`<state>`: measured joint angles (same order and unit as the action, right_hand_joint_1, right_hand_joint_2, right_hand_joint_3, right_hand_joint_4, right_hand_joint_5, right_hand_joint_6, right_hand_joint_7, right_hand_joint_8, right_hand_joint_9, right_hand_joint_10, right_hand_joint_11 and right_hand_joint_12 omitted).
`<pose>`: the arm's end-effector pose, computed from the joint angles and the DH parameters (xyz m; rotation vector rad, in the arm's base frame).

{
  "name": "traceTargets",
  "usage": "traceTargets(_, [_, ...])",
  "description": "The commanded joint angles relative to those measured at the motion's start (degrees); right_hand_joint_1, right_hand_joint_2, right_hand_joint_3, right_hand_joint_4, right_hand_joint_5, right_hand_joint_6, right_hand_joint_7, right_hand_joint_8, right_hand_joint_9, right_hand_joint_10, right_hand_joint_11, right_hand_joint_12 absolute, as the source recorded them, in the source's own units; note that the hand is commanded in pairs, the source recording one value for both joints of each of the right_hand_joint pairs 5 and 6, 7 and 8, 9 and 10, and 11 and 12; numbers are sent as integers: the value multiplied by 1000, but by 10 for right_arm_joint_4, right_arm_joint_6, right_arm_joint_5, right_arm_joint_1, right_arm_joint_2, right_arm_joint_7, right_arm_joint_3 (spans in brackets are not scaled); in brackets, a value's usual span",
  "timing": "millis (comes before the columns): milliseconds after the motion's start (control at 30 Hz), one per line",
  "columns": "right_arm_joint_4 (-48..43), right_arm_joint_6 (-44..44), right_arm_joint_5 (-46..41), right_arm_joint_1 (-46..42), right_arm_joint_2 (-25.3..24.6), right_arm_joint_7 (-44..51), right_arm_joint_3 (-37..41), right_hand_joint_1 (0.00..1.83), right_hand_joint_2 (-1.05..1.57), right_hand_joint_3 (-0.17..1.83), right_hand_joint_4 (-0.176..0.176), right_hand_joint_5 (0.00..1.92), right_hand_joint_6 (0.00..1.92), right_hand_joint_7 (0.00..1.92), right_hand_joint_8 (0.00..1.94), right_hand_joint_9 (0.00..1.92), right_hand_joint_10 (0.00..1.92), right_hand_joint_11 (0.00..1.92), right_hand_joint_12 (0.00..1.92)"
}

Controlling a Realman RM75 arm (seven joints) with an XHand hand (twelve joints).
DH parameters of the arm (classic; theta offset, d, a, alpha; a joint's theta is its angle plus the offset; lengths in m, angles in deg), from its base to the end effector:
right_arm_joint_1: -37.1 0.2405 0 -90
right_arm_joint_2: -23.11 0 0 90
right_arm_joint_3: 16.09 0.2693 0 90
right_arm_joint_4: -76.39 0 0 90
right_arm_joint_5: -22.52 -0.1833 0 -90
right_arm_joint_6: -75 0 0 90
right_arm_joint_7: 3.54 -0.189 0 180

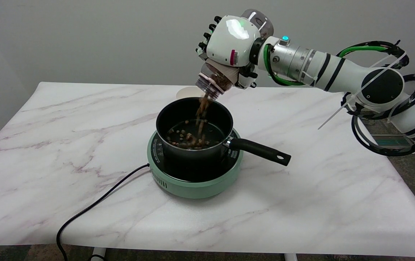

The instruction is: Pour the contents of the bottle into the soup pot.

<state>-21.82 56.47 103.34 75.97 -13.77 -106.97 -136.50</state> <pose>-0.0671 -0.4115 0.2677 2.0754 0.8230 -0.3776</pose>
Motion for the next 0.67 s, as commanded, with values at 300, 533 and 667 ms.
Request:
traceTargets(300, [24, 110, -197, -72, 0, -1, 3, 1397, 1229, 688, 0, 1920, 1920, 1920, 1920, 1342, 1342, 1235, 1235])
traceTargets(533, [30, 115, -309, -96, -3, 81, 34, 1429, 1184, 720, 0, 1920, 1920, 1920, 1920, 1333, 1333, 1237, 1237])
traceTargets(667, [30, 119, -309, -108, -3, 81, 41, 1430, 1184, 721, 0, 1920, 1920, 1920, 1920, 1332, 1332, 1235, 1235])
